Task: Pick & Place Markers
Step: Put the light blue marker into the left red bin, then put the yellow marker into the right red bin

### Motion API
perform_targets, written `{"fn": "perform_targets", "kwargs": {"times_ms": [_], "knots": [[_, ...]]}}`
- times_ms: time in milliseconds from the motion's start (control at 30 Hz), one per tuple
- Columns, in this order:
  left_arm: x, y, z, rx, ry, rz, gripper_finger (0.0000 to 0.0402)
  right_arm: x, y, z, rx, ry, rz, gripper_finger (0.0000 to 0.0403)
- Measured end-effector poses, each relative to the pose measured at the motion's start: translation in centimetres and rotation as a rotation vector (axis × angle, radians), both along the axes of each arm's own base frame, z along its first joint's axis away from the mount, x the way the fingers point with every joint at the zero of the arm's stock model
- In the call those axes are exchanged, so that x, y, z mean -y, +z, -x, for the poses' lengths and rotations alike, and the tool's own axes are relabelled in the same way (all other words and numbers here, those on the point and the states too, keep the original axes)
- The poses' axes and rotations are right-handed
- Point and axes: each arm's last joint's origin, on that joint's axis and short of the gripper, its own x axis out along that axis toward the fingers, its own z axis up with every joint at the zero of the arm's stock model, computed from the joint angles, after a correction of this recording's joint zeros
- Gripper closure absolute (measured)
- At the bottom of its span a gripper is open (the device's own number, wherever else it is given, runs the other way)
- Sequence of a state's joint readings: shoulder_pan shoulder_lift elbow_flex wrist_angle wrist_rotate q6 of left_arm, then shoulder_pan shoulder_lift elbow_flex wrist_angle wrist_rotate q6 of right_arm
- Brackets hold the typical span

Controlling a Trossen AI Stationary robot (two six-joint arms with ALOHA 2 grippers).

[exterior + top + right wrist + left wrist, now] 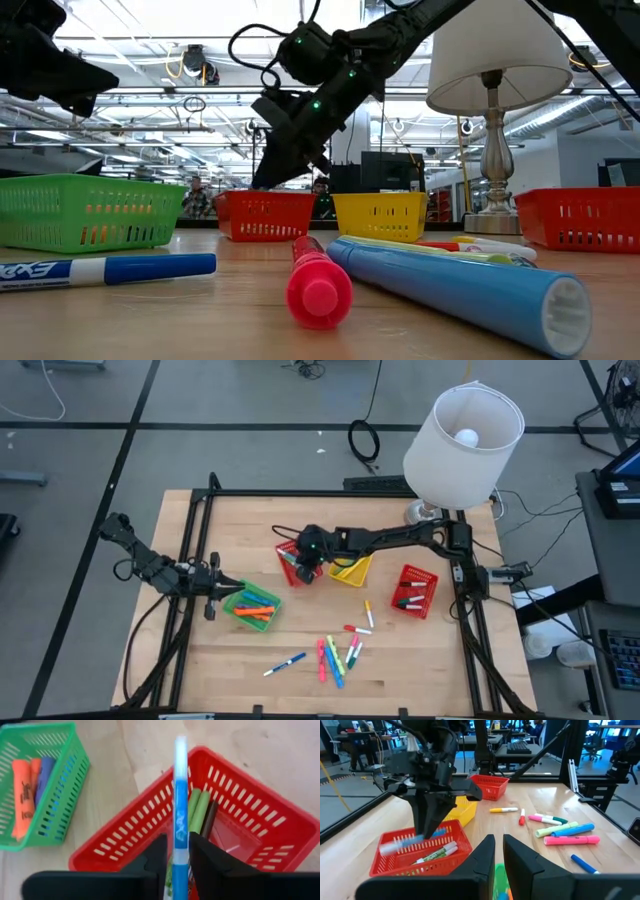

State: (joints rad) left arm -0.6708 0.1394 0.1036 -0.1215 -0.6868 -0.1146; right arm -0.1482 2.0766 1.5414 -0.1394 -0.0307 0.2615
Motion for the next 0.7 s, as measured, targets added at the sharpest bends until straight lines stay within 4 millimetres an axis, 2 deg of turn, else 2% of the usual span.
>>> {"fn": "perform_targets", "kwargs": {"times_ms": [167,267,333,400,500,600,700], "knots": [[0.0,0.0,0.0,0.000,-0.004,0.019,0.0355,0.0,0.1,0.0,0.002,-0.001,0.001,0.0306],[0.0,0.0,0.0,0.000,-0.004,0.021,0.0355,0.0,1.0,0.2,0.021,0.000,0.004,0.0295],[0.0,0.0,0.0,-0.001,-0.005,0.020,0.0355,-0.1,2.5,0.6,0.049,0.013,0.021,0.0292],[0.0,0.0,0.0,-0.004,-0.009,0.019,0.0355,-0.5,5.1,1.5,0.088,0.062,0.042,0.0297],[0.1,-0.1,0.0,-0.013,-0.026,0.018,0.0355,-2.2,11.0,3.9,0.199,0.164,0.121,0.0318],[0.1,-0.2,0.0,-0.020,-0.029,0.013,0.0355,-5.4,17.3,7.9,0.302,0.249,0.296,0.0359],[0.1,-0.2,0.0,-0.022,-0.029,0.011,0.0355,-8.8,22.3,12.6,0.421,0.328,0.436,0.0395]]}}
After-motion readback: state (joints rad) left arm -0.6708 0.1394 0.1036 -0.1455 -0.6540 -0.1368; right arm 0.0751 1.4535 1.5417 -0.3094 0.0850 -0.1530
